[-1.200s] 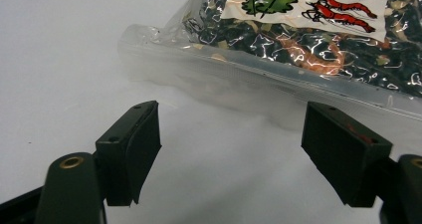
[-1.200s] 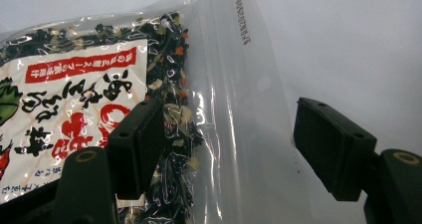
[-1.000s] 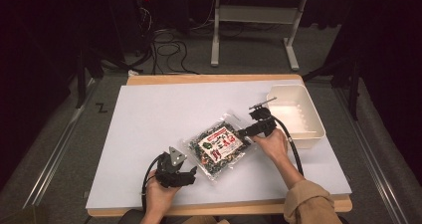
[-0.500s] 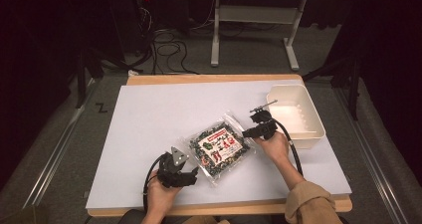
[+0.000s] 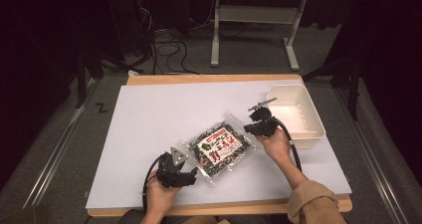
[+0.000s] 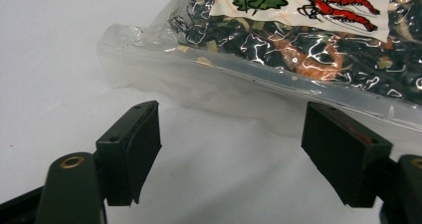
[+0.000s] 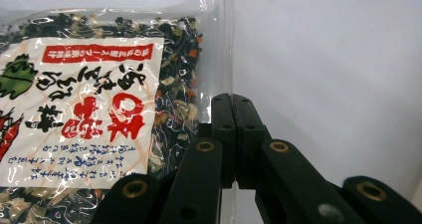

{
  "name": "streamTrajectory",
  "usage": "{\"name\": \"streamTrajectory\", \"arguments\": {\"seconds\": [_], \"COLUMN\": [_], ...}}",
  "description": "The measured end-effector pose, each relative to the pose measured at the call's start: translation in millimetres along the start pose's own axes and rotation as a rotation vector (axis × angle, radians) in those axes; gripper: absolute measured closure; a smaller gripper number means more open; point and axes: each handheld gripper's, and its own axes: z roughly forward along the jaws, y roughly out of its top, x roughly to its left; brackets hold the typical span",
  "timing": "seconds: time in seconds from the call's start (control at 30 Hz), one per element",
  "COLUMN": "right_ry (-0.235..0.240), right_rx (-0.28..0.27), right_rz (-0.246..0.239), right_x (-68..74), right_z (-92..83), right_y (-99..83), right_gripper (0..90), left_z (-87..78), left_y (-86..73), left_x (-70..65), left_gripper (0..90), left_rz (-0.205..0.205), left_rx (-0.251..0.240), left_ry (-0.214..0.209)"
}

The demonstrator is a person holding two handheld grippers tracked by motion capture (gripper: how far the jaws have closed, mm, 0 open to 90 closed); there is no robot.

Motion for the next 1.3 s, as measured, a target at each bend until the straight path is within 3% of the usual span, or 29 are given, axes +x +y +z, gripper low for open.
{"name": "streamTrajectory", "arguments": {"seconds": [0.23,0.27,0.7,0.83,0.87,1.3], "right_ry": [-0.026,-0.033,-0.046,-0.029,0.004,0.062], "right_rx": [-0.061,-0.078,-0.166,-0.179,-0.188,-0.210], "right_rz": [-0.024,-0.034,-0.084,-0.109,-0.103,-0.134], "right_x": [-3.7,-4.8,-0.6,5.7,7.1,18.1], "right_z": [-36.2,-47.5,-95.5,-106.7,-113.3,-151.0], "right_y": [14.8,18.3,31.3,38.9,43.6,67.5], "right_gripper": [90.0,90.0,90.0,90.0,90.0,90.0], "left_z": [-0.7,-0.5,-0.5,-0.4,0.1,0.2], "left_y": [-0.5,-0.5,-0.7,-0.5,-0.6,-0.6], "left_x": [2.4,2.0,1.2,1.6,1.1,0.7], "left_gripper": [23.7,23.8,23.8,23.8,23.8,23.9], "left_rz": [-0.013,-0.011,-0.009,-0.014,-0.007,-0.006], "left_rx": [-0.004,-0.001,-0.003,-0.003,0.000,-0.004], "left_ry": [-0.003,-0.002,-0.005,-0.006,-0.007,-0.012]}}
